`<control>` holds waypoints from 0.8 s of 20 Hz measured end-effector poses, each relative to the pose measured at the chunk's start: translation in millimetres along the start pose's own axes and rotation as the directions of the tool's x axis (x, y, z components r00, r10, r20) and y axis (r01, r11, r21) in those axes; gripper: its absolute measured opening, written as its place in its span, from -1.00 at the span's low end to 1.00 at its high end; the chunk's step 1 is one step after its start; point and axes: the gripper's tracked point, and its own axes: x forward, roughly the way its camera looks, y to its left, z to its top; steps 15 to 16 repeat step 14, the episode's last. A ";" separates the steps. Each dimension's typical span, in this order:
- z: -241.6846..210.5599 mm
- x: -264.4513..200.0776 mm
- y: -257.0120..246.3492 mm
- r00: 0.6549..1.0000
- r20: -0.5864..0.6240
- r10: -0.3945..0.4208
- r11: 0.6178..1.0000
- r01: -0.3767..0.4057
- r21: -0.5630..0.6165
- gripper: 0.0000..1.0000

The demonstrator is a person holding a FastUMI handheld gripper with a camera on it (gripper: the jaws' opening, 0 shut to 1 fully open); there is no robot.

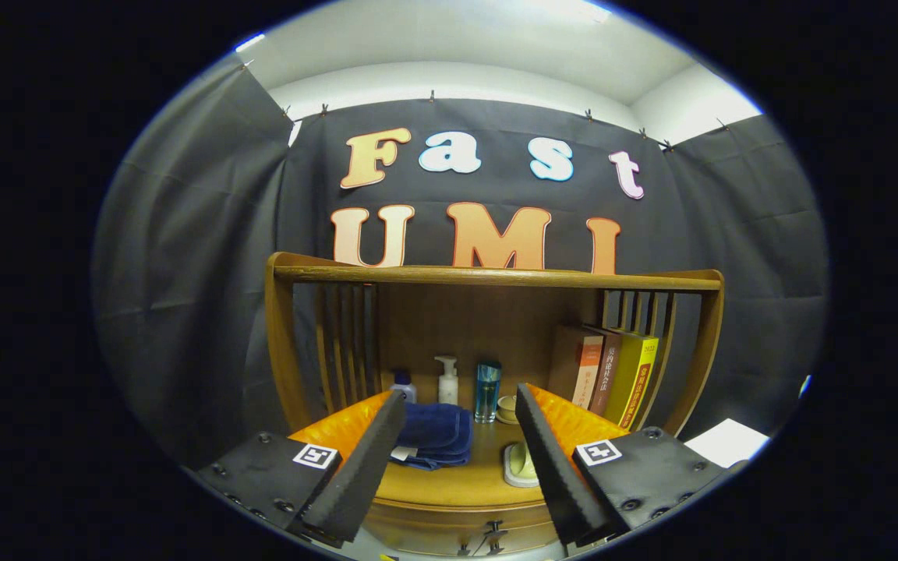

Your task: Pull open the drawer, take out the items inside it, and place them on the countertop above the cabinet.

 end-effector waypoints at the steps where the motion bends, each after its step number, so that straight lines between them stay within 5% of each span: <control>1: 0.2 2.4 -2.3 1.000 -0.002 -0.001 1.000 0.001 0.009 0.92; 16: -9.3 2.6 -13.1 1.000 0.004 0.001 0.998 -0.001 0.067 0.92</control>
